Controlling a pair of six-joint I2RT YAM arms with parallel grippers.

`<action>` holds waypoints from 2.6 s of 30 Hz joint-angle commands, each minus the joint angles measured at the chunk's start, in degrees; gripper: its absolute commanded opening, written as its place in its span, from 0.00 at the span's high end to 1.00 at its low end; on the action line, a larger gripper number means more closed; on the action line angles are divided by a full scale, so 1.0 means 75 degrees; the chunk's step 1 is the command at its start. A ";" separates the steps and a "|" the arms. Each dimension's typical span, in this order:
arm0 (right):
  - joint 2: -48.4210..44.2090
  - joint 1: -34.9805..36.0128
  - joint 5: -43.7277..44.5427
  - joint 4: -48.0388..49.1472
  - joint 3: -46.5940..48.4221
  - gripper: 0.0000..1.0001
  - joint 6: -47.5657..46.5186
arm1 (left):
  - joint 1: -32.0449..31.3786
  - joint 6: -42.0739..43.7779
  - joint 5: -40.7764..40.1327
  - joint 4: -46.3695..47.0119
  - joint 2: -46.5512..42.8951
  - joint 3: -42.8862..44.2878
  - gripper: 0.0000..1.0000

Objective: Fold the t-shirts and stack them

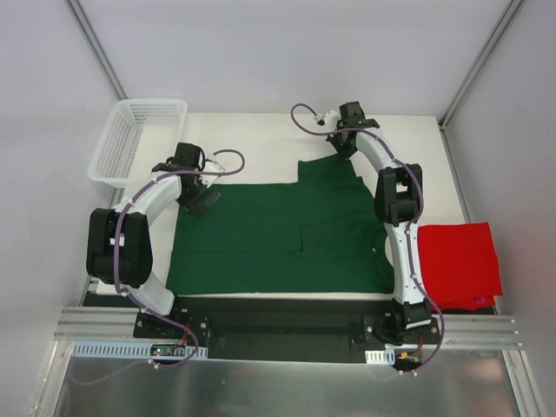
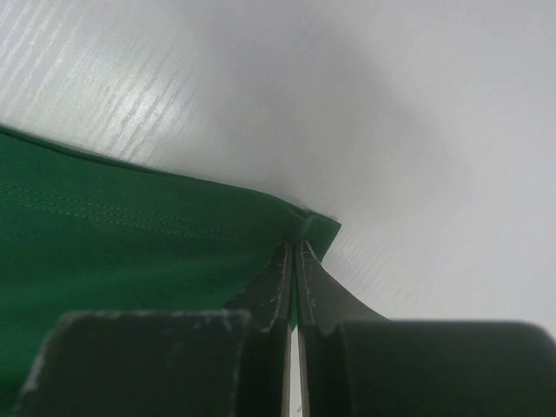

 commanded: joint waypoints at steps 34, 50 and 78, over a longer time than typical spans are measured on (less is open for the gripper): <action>-0.5517 0.0046 0.1390 0.0809 -0.3861 0.04 0.0455 | 0.1036 -0.1015 -0.0835 -0.0888 0.2197 0.4395 0.01; -0.8892 0.0081 0.0991 0.0024 -0.6111 0.04 0.0607 | 0.1469 -0.0396 -0.0766 -0.1744 0.5247 0.7398 0.95; -0.8882 0.0093 0.0815 -0.0422 -0.6453 0.04 0.0853 | 0.0672 0.7171 -0.1772 0.0842 0.1989 0.2312 1.00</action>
